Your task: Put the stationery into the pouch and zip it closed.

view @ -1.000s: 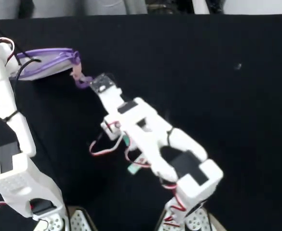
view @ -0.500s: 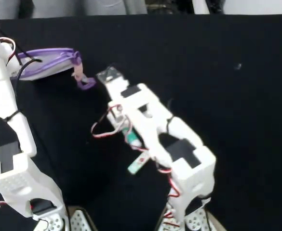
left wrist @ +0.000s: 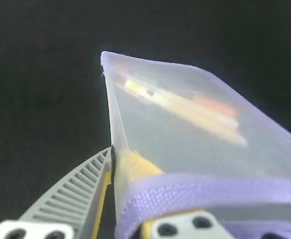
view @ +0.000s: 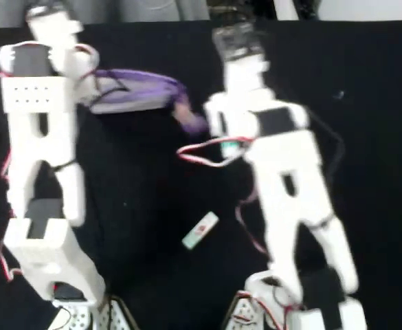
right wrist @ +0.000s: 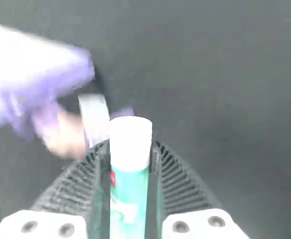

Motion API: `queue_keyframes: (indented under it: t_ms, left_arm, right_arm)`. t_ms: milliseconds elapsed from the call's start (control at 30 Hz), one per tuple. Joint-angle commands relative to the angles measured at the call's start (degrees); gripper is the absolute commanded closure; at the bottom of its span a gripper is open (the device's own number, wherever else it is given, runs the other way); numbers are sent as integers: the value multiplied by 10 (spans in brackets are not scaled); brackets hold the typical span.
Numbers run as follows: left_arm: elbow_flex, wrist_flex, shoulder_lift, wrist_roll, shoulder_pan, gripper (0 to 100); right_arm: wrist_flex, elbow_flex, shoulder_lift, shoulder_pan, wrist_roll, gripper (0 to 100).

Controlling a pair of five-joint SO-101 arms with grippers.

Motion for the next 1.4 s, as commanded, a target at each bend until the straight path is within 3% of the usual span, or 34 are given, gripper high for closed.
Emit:
queue_keyframes:
  t_ms: [0, 267, 433, 600, 900, 1367]
  left_arm:
    - [-37, 4, -11, 13, 60, 971]
    - [-15, 4, -11, 22, 121, 971]
    - [9, 2, -11, 23, 125, 971]
    - [14, 2, -11, 23, 124, 971]
    - [10, 3, 34, 24, 123, 971]
    - [-6, 3, 45, 24, 111, 971]
  right_arm:
    - [-35, -21, -101, 72, 0, 987]
    - [-147, -17, -209, 94, -6, 987]
    - [-208, 0, -253, 25, -6, 987]
    - [-345, 107, -280, -63, -33, 987]
    - [-583, 320, -346, -93, -104, 987]
    - [-828, 488, -253, -94, -98, 987]
